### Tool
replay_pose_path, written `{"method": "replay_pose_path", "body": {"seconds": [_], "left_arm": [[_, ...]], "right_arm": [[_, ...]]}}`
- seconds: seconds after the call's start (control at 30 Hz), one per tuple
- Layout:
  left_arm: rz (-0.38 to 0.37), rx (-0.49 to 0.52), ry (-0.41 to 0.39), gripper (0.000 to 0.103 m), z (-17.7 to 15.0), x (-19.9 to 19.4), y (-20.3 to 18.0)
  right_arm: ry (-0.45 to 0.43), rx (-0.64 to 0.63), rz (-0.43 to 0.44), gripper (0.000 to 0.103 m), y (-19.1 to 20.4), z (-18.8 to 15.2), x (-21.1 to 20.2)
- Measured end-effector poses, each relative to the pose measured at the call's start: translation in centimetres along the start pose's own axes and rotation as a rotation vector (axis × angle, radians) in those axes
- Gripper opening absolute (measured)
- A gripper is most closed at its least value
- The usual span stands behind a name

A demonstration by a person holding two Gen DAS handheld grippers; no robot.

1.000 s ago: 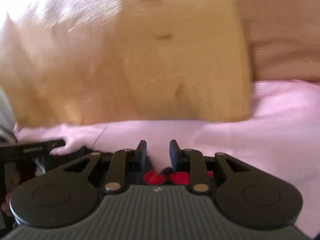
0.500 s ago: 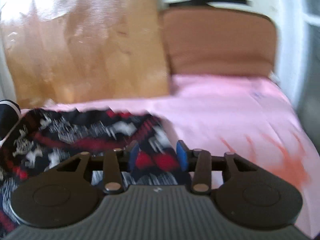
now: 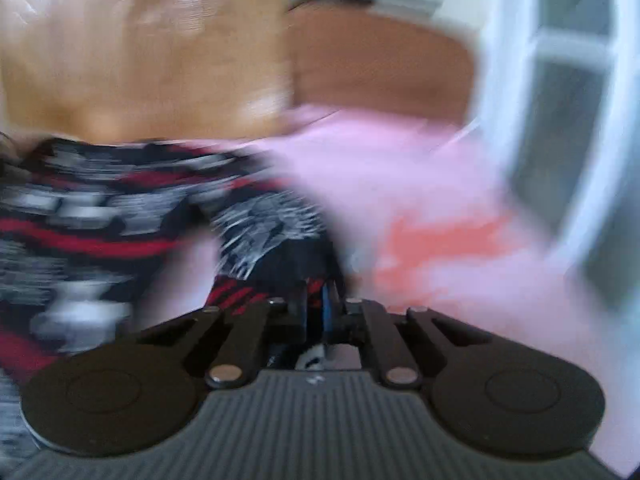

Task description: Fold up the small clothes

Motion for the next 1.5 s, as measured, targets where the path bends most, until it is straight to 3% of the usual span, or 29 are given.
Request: {"method": "replay_pose_path", "body": {"seconds": [0.03, 0.07, 0.1, 0.17, 0.2, 0.23, 0.33, 0.43, 0.67, 0.77, 0.83, 1.0, 1.13, 1.27, 1.37, 1.4, 1.43, 1.47, 1.5], "left_arm": [[0.020, 0.006, 0.000, 0.089, -0.3, -0.3, 0.2], [0.031, 0.006, 0.000, 0.089, -0.5, -0.5, 0.4], [0.039, 0.001, -0.004, 0.089, -0.8, -0.8, 0.7], [0.052, -0.013, -0.012, 0.089, -1.2, -1.3, 1.4], [0.063, -0.024, -0.011, 0.089, -1.3, -1.5, 1.9], [0.071, -0.034, -0.009, 0.089, -1.4, -1.5, 2.2], [0.100, -0.065, 0.008, 0.089, -1.8, -1.2, 3.4], [0.120, -0.081, 0.020, 0.089, -2.2, -1.0, 4.4], [0.160, -0.152, 0.053, 0.088, -3.2, -0.5, 7.1], [0.183, -0.164, 0.052, 0.088, -3.3, -0.5, 8.0], [0.199, -0.167, 0.049, 0.088, -3.3, -0.5, 8.4], [0.226, -0.172, 0.036, 0.088, -3.3, -0.7, 8.9], [0.242, -0.164, 0.030, 0.088, -3.2, -0.7, 9.2], [0.242, -0.175, 0.023, 0.088, -3.0, -0.9, 9.8], [0.246, -0.195, 0.011, 0.089, -3.0, -1.5, 10.5], [0.250, -0.201, 0.009, 0.089, -3.0, -1.6, 10.7], [0.254, -0.209, 0.008, 0.089, -3.0, -1.8, 11.0], [0.259, -0.221, 0.007, 0.089, -3.0, -1.9, 11.5], [0.262, -0.231, 0.006, 0.089, -2.9, -2.0, 11.8]], "right_arm": [[0.010, 0.045, -0.087, 0.010, -2.5, 0.4, 1.1], [0.040, 0.137, -0.116, 0.012, -4.6, 0.8, 1.7], [0.053, 0.243, -0.122, 0.014, -6.2, 1.4, 1.8], [-0.048, 0.336, -0.068, 0.024, -6.7, 3.4, 0.0], [-0.080, 0.346, -0.007, 0.031, -6.0, 4.4, -0.8], [-0.100, 0.353, 0.067, 0.045, -5.0, 5.3, -1.5], [-0.122, 0.350, 0.314, 0.046, -0.4, 7.5, -3.0], [-0.087, 0.302, 0.573, 0.046, 6.0, 9.1, -4.5], [0.100, 0.070, 1.127, 0.044, 22.8, 8.5, -10.4], [0.201, -0.037, 1.295, 0.044, 27.9, 6.9, -13.4], [0.235, -0.119, 1.347, 0.044, 30.6, 6.1, -14.7], [0.229, -0.321, 1.374, 0.046, 34.1, 4.5, -16.5], [0.248, -0.387, 1.404, 0.063, 36.1, 3.8, -17.4], [0.205, -0.531, 1.380, 0.068, 38.4, 2.5, -17.6], [0.150, -0.565, 1.369, 0.067, 39.6, 2.0, -17.2], [0.134, -0.564, 1.361, 0.061, 39.9, 2.2, -17.0], [0.121, -0.563, 1.340, 0.031, 40.1, 2.4, -16.9], [0.127, -0.555, 1.327, 0.008, 40.2, 2.8, -16.5], [0.155, -0.515, 1.341, 0.008, 40.1, 3.3, -16.1]]}}
Point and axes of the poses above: each gripper's, at about its wrist camera, not at the fingertips, and x roughly the way its jaws point, y to its left, z to its top, the point moved 5 cm from there along x, roughly the way its jaws point, and after that the axes turned 5 degrees about z, right-handed, at the moved point
